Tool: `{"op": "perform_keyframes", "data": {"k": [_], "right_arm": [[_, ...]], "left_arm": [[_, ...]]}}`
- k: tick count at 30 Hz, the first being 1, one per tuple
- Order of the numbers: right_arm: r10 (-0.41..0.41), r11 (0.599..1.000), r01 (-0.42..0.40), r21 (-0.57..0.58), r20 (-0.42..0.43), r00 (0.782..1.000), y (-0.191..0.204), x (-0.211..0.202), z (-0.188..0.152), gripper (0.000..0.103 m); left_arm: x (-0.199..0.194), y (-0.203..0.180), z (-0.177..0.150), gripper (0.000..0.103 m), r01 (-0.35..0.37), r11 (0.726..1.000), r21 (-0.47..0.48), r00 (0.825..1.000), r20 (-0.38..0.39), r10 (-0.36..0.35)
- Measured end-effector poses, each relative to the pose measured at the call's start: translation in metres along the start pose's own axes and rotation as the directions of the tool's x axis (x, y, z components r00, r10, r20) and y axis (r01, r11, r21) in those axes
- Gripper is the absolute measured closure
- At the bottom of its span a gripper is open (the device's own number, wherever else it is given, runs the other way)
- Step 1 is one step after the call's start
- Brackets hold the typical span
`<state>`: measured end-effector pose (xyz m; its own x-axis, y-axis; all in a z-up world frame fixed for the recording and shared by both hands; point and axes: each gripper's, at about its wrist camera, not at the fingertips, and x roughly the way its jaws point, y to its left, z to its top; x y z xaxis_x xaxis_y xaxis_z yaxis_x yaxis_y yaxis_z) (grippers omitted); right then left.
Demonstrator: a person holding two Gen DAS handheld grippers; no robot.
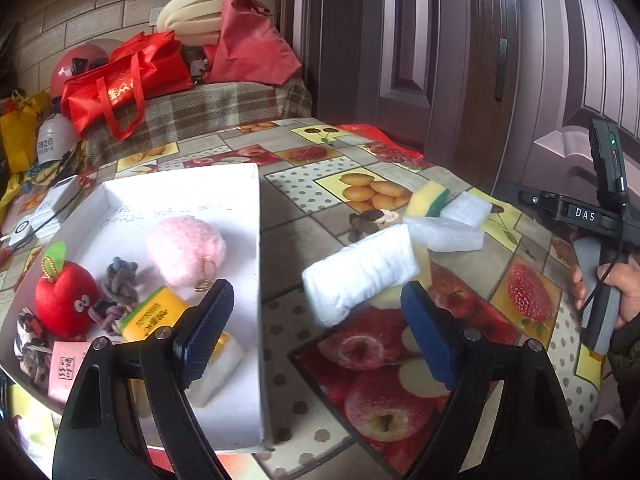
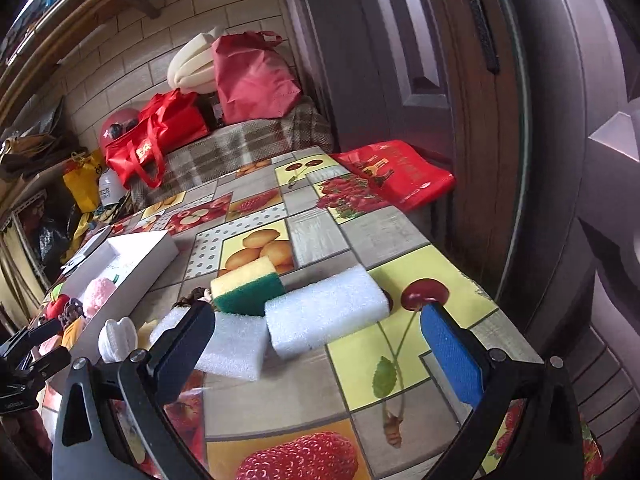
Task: Organize soft objects
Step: 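Withdraw both tools toward the white rolled towel and white foam block, then grasp the white rolled towel with the left tool while the right grasps a white foam block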
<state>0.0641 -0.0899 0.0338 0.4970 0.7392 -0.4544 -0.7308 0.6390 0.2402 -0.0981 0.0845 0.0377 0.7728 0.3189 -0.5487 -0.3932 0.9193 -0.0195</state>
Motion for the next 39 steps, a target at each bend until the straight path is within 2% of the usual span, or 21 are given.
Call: {"op": "perform_keyframes", "data": {"k": [3,5,7,11,14,16,17,18,20,21,22,23,25,29,31,33,39], "right_arm": [[0.053,0.982,-0.061,-0.181,-0.048,0.997,0.036,0.006,-0.005,0.000],[0.000,0.946,-0.024,-0.324,-0.073,0.997,0.058,0.010,-0.012,0.001],[-0.075,0.897,0.031,-0.440,-0.082,0.994,0.069,0.016,-0.018,0.001],[-0.068,0.852,-0.011,-0.524,-0.131,0.989,0.080,0.027,-0.025,0.004],[-0.104,0.794,0.013,-0.608,-0.115,0.988,0.093,0.039,-0.030,0.005],[-0.119,0.774,0.013,-0.633,-0.125,0.985,0.098,0.050,-0.030,0.011],[-0.124,0.768,0.008,-0.640,-0.136,0.983,0.099,0.056,-0.030,0.018],[-0.129,0.764,0.000,-0.645,-0.153,0.980,0.100,0.061,-0.030,0.033],[-0.123,0.764,-0.026,-0.645,-0.184,0.975,0.101,0.066,-0.031,0.050],[-0.122,0.764,-0.024,-0.645,-0.180,0.976,0.100,0.066,-0.031,0.051],[-0.112,0.766,-0.029,-0.642,-0.177,0.978,0.100,0.064,-0.030,0.052],[-0.096,0.771,-0.036,-0.636,-0.172,0.981,0.099,0.061,-0.030,0.058],[-0.064,0.794,-0.039,-0.607,-0.146,0.987,0.095,0.051,-0.026,0.065],[0.040,0.879,-0.073,-0.471,-0.079,0.996,0.082,0.024,-0.015,0.084],[0.096,0.919,-0.106,-0.379,-0.044,0.994,0.073,0.011,-0.012,0.084],[0.142,0.942,-0.137,-0.305,-0.005,0.990,0.066,0.001,-0.010,0.084],[0.222,0.959,-0.207,-0.195,0.059,0.973,0.061,-0.013,-0.006,0.084]], "left_arm": [[0.012,-0.022,0.002,0.017,-0.030,0.996,0.079,0.999,-0.043,0.033],[0.014,-0.023,0.002,0.017,-0.060,0.994,0.087,0.997,-0.048,0.064],[0.014,-0.021,0.002,0.017,-0.058,0.995,0.077,0.997,-0.049,0.062],[0.025,-0.023,0.003,0.017,-0.096,0.990,0.108,0.991,-0.085,0.105],[0.031,-0.029,0.007,0.017,-0.158,0.972,0.171,0.983,-0.064,0.171],[0.041,-0.031,0.009,0.017,-0.161,0.966,0.201,0.980,-0.082,0.180],[0.048,-0.033,0.010,0.017,-0.160,0.962,0.219,0.977,-0.102,0.186],[0.055,-0.035,0.010,0.017,-0.157,0.958,0.238,0.975,-0.118,0.189],[0.062,-0.038,0.013,0.017,-0.153,0.953,0.261,0.974,-0.123,0.190],[0.063,-0.038,0.013,0.024,-0.141,0.956,0.257,0.977,-0.121,0.177],[0.063,-0.037,0.014,0.037,-0.108,0.964,0.243,0.981,-0.129,0.143],[0.063,-0.036,0.014,0.056,-0.086,0.970,0.228,0.983,-0.141,0.120],[0.056,-0.033,0.014,0.059,-0.070,0.977,0.203,0.989,-0.117,0.095],[0.036,-0.027,0.014,0.060,-0.045,0.989,0.141,0.997,-0.048,0.052],[0.026,-0.024,0.014,0.060,-0.032,0.993,0.112,0.999,-0.015,0.034],[0.015,-0.021,0.013,0.060,-0.017,0.996,0.086,1.000,0.023,0.015],[-0.009,-0.010,0.009,0.059,-0.044,0.999,0.025,0.994,0.105,0.041]]}}
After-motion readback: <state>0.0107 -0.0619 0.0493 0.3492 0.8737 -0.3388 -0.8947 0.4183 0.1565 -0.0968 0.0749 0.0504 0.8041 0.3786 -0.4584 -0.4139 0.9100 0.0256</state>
